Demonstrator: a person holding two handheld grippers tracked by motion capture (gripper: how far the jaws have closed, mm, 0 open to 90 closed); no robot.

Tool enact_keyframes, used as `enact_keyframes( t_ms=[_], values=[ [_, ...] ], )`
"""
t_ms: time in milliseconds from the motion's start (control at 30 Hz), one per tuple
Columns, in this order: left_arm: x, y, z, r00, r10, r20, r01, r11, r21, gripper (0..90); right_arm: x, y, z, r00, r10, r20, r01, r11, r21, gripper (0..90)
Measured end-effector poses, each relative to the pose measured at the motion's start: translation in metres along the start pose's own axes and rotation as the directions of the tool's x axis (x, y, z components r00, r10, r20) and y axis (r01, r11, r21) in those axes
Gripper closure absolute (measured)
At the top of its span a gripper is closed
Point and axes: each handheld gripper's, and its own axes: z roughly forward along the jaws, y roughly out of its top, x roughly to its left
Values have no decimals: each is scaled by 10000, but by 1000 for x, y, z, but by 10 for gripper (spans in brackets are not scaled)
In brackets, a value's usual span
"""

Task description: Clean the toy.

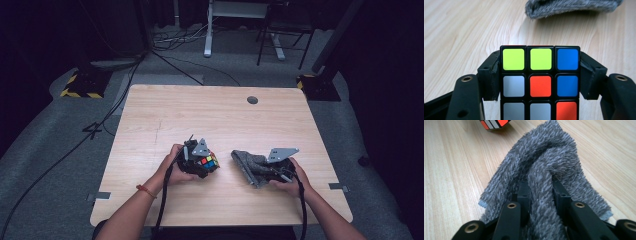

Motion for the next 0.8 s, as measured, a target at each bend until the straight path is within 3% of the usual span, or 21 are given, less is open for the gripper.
enact_keyframes(
  t_ms=[333, 567, 800],
  values=[
    [4, -4, 9, 9985, -275, 476, 260, 9991, 320, 311, 0, -3, 10, 9992, 232, -321, -215, 9985, 510, 628],
    [3, -4, 10, 9984, -336, 461, 319, 9988, 360, 314, -1, -4, 10, 9990, 371, -267, -356, 9978, 555, 551],
    [1, -1, 4, 9997, -43, 259, 38, 9998, 218, 299, -1, 0, 4, 9993, 357, -133, -353, 9988, 325, 426]
  ],
)
